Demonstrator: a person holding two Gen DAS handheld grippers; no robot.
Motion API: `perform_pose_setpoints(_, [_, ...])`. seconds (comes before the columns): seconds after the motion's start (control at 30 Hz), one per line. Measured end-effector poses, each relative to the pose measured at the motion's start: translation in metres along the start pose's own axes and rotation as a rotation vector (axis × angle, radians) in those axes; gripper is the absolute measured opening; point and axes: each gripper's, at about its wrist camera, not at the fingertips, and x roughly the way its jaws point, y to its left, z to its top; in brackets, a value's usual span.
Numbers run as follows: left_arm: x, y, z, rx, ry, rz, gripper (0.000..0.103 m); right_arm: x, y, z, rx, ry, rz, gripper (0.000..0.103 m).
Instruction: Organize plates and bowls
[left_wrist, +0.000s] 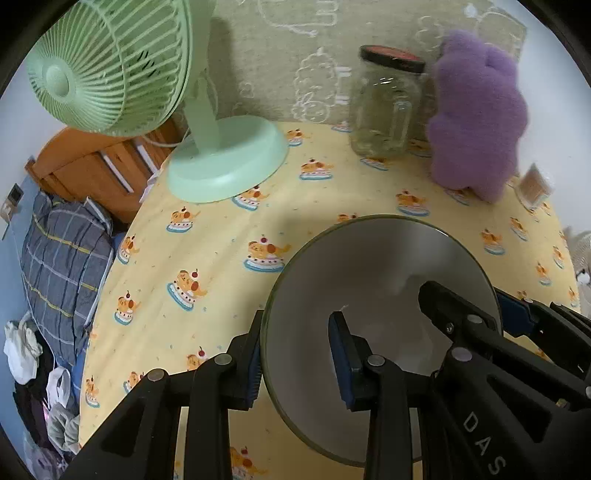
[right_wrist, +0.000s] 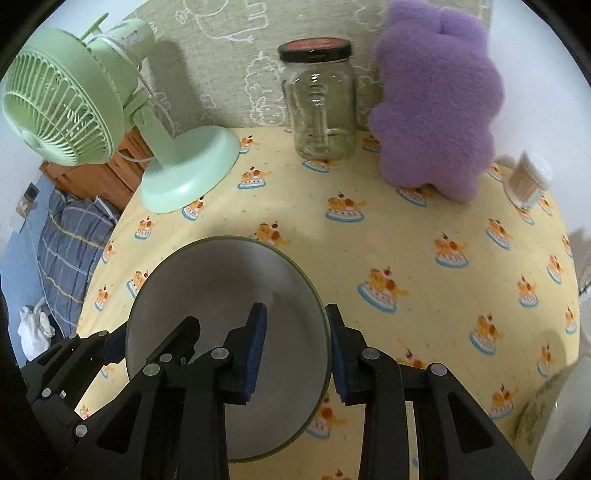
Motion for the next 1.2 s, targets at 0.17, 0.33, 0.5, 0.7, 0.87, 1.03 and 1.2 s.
perform_pose_setpoints(0.17, [-0.022,-0.010,-0.004,0.022,-0.020,-0.030,0.032,-0.028,-0.008,-0.008,0.024,-0.022,-0.028,0.036])
perform_pose_setpoints(0.33, [-0.047,-0.016,-0.011,0.053,-0.052,-0.052,0.032,-0.055,-0.011,-0.017,0.048,-0.050,-0.051,0.036])
perform_pose_setpoints(0.5, [-0.069,-0.017,-0.019,0.081,-0.073,-0.067,0.032,-0.079,-0.009,-0.030,0.077,-0.073,-0.067,0.036])
perform_pose_setpoints(0.7, [-0.095,-0.006,-0.031,0.088,-0.095,-0.085,0.032,-0.109,0.002,-0.045,0.102,-0.102,-0.082,0.036])
perform_pose_setpoints(0.87, [-0.119,0.009,-0.044,0.114,-0.120,-0.098,0.032,-0.135,0.020,-0.062,0.120,-0.127,-0.095,0.036])
perform_pose_setpoints(1.03, [-0.134,0.025,-0.065,0.126,-0.125,-0.119,0.032,-0.152,0.038,-0.083,0.136,-0.134,-0.113,0.036])
perform_pose_setpoints(1.2, [-0.144,0.032,-0.084,0.142,-0.117,-0.144,0.032,-0.164,0.050,-0.108,0.159,-0.135,-0.140,0.036])
